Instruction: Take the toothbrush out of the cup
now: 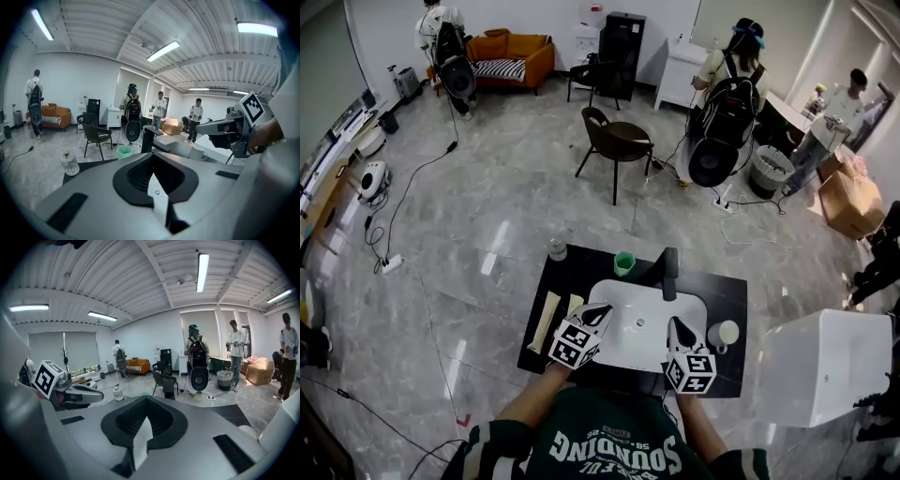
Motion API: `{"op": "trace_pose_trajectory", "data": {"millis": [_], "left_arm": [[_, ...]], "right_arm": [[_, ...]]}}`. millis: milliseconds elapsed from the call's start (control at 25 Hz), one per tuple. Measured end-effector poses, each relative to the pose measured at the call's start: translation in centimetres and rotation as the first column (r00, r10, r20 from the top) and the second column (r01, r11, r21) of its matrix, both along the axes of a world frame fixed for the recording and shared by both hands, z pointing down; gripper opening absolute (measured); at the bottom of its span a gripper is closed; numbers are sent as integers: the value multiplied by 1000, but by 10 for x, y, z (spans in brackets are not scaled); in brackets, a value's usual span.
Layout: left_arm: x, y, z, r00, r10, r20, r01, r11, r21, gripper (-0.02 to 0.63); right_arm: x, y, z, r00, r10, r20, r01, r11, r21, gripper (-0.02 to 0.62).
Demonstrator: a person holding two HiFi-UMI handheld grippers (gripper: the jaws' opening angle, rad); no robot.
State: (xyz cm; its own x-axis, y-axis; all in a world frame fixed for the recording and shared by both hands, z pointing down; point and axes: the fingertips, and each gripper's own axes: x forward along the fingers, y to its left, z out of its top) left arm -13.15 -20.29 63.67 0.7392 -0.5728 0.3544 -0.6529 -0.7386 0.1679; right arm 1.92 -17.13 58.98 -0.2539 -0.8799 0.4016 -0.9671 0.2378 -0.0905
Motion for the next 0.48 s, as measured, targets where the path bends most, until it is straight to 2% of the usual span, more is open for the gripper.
{"op": "trace_pose_trajectory", "data": {"millis": [480], "left_arm": [[-12,4,-7,1000,-8,1,8,1000,-10,11]], "right_arm": [[-11,5,-8,1000,-7,-2,7,1000,-12,39]]}}
